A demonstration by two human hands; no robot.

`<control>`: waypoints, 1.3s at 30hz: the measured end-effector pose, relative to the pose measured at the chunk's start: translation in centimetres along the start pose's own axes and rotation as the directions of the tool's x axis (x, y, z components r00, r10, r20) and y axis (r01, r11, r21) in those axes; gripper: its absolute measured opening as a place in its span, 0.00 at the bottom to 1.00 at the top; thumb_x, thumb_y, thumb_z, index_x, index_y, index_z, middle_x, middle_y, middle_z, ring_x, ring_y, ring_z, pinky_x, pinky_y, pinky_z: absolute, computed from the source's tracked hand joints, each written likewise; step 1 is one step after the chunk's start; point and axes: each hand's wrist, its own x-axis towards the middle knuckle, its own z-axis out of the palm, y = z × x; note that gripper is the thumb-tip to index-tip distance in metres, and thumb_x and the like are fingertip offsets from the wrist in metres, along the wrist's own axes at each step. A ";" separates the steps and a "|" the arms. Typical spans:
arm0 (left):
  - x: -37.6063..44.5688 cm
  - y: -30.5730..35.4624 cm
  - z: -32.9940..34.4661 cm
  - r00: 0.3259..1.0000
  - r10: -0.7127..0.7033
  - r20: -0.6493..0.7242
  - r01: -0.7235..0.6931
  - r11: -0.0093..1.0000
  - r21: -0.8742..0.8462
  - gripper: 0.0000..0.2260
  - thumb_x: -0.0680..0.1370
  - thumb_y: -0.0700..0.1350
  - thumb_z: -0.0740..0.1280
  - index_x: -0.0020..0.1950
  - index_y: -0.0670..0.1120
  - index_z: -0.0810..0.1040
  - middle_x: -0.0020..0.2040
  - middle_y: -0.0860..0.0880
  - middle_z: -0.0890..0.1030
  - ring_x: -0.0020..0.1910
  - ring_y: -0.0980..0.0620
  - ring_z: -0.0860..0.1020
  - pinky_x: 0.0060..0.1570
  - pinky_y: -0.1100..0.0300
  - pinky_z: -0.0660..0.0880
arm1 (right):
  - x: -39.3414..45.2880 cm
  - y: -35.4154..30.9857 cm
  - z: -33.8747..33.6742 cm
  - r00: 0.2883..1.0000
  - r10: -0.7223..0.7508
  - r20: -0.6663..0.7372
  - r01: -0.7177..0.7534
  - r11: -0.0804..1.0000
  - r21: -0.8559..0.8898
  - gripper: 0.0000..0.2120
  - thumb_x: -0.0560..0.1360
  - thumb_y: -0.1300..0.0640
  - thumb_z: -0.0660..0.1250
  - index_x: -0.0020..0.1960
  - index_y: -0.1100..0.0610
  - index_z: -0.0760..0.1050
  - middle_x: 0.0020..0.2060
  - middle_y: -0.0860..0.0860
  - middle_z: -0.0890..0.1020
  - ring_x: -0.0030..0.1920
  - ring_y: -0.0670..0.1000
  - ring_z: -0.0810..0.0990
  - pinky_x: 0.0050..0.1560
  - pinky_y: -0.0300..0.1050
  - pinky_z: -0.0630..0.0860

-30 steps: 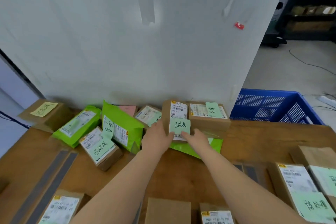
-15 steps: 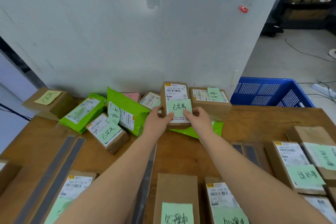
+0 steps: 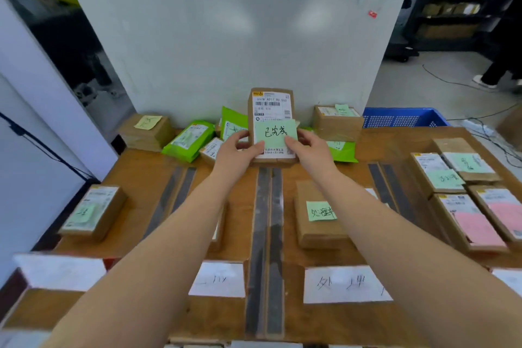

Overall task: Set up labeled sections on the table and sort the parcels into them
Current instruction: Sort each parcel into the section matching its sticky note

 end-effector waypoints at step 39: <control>0.9 -12.2 -10.1 0.935 -0.157 0.319 0.019 0.918 0.396 0.13 0.77 0.42 0.63 0.61 0.50 0.77 0.53 0.50 0.81 0.43 0.53 0.75 0.30 0.64 0.68 | -4.3 6.5 14.5 0.949 0.296 -0.113 -0.315 0.918 -0.242 0.21 0.77 0.61 0.62 0.68 0.60 0.61 0.63 0.56 0.76 0.55 0.52 0.78 0.35 0.33 0.73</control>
